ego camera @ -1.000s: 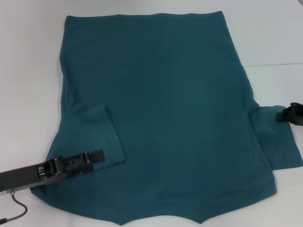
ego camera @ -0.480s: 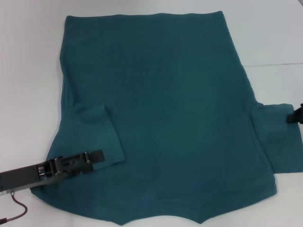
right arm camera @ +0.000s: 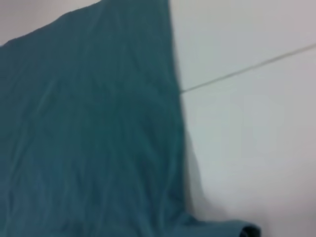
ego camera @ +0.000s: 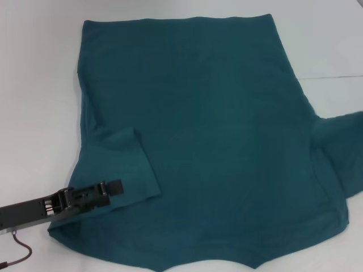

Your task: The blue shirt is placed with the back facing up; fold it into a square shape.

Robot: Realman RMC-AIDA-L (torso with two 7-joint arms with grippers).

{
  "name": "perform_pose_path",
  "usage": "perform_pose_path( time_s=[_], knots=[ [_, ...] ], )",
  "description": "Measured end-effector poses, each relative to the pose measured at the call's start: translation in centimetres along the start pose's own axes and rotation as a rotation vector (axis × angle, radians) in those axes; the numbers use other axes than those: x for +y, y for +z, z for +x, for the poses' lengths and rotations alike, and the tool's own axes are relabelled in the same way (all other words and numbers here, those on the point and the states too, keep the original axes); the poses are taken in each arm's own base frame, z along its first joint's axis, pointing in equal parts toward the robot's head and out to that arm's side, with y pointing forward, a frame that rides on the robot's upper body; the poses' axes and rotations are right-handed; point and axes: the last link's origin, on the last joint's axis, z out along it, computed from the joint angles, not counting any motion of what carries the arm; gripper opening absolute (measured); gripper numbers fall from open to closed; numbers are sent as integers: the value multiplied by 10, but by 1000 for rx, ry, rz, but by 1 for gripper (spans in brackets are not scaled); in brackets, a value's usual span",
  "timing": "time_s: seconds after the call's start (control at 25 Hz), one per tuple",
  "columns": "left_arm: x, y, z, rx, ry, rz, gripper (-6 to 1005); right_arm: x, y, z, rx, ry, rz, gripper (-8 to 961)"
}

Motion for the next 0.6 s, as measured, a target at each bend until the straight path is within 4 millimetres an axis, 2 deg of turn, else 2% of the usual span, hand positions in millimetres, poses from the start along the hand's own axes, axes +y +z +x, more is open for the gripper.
perform_pose_path(
  time_s=[0.24, 0.6],
  knots=[
    [0, 0, 0, 0, -1, 0, 906, 29, 8, -21, 49, -131, 34, 33],
    [0, 1, 2, 2, 3, 1, 906, 77, 8, -33, 192, -289, 8, 34]
  ],
)
